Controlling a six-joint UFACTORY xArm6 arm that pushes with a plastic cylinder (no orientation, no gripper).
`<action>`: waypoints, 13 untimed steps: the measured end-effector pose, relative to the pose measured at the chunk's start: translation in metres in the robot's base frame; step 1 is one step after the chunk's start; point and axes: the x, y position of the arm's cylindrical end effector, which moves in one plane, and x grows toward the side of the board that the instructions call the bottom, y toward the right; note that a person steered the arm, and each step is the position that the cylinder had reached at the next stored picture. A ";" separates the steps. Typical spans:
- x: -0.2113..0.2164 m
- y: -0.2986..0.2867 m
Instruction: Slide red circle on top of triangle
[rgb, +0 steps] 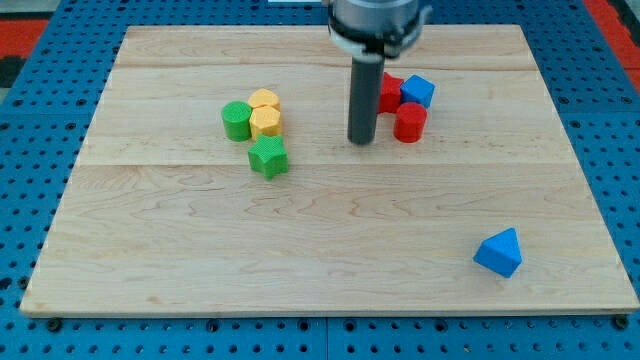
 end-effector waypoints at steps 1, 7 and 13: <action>-0.032 0.039; 0.074 0.009; 0.051 0.079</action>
